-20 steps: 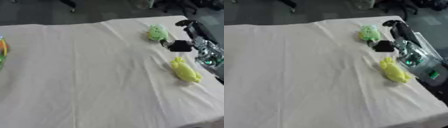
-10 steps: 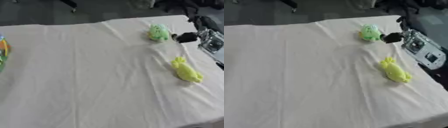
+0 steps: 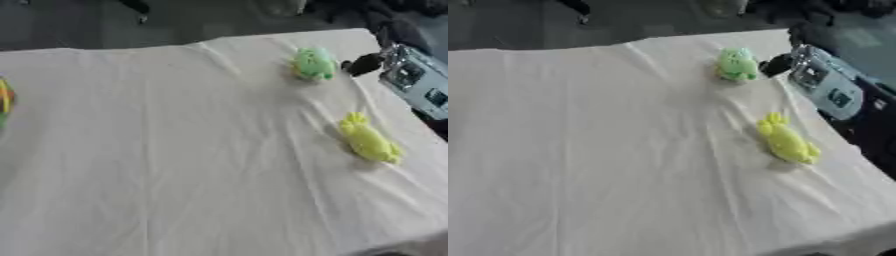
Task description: Pick up the objects with one hand, pass them to the other hand, and then place them into the box on the other side of the table.
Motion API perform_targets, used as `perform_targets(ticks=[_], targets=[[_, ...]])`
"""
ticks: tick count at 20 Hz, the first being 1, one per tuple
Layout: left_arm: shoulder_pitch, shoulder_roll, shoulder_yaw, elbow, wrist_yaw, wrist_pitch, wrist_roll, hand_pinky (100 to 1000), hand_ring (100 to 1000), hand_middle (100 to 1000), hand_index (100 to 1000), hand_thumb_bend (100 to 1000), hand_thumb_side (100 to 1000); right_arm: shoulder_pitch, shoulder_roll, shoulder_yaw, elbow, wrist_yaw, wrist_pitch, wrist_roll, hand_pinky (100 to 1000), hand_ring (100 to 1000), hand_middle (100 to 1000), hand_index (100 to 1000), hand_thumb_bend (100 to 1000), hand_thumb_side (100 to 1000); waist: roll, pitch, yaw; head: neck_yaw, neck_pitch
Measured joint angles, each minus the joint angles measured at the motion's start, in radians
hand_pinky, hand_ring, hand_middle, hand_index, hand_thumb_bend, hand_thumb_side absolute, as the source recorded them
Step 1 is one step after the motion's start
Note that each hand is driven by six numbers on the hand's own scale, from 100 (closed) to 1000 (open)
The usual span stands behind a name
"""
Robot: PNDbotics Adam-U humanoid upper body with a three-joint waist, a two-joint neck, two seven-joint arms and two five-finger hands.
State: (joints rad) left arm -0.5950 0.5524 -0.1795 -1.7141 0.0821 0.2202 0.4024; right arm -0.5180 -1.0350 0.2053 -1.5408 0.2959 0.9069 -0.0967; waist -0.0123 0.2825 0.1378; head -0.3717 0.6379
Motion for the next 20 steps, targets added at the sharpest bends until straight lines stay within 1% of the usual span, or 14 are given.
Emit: perform_targets(ticks=[4, 8, 13, 17, 20], targets=[[0.0, -0.004, 0.001, 0.0, 0.002, 0.001, 0.003, 676, 766, 750, 729, 100, 702, -0.012, 0.0, 0.006, -0.007, 0.064, 0.0, 0.064, 894, 892, 876, 862, 362, 100, -0.001, 0.009, 0.011, -0.003, -0.008], [0.0, -0.008, 0.002, 0.0, 0.004, 0.003, 0.005, 675, 766, 750, 729, 100, 703, -0.025, 0.0, 0.013, -0.008, 0.115, 0.0, 0.125, 897, 894, 874, 857, 339, 100, -0.001, 0.017, 0.019, -0.01, -0.009], [0.0, -0.009, 0.003, -0.006, 0.004, 0.003, 0.006, 676, 767, 750, 729, 100, 703, -0.043, 0.0, 0.013, -0.011, 0.166, 0.0, 0.203, 896, 893, 871, 851, 358, 100, -0.005, 0.023, 0.035, -0.023, -0.017], [0.0, -0.01, 0.004, -0.006, 0.005, 0.004, 0.006, 676, 767, 750, 729, 100, 702, -0.05, -0.001, 0.011, -0.013, 0.2, 0.0, 0.267, 899, 900, 873, 852, 365, 100, -0.005, 0.031, 0.051, -0.043, -0.019], [0.0, -0.017, 0.004, -0.008, 0.005, 0.004, 0.006, 676, 767, 750, 729, 100, 702, -0.052, -0.014, 0.011, -0.024, 0.209, -0.003, 0.314, 902, 906, 878, 855, 363, 100, -0.006, 0.041, 0.065, -0.059, -0.026]])
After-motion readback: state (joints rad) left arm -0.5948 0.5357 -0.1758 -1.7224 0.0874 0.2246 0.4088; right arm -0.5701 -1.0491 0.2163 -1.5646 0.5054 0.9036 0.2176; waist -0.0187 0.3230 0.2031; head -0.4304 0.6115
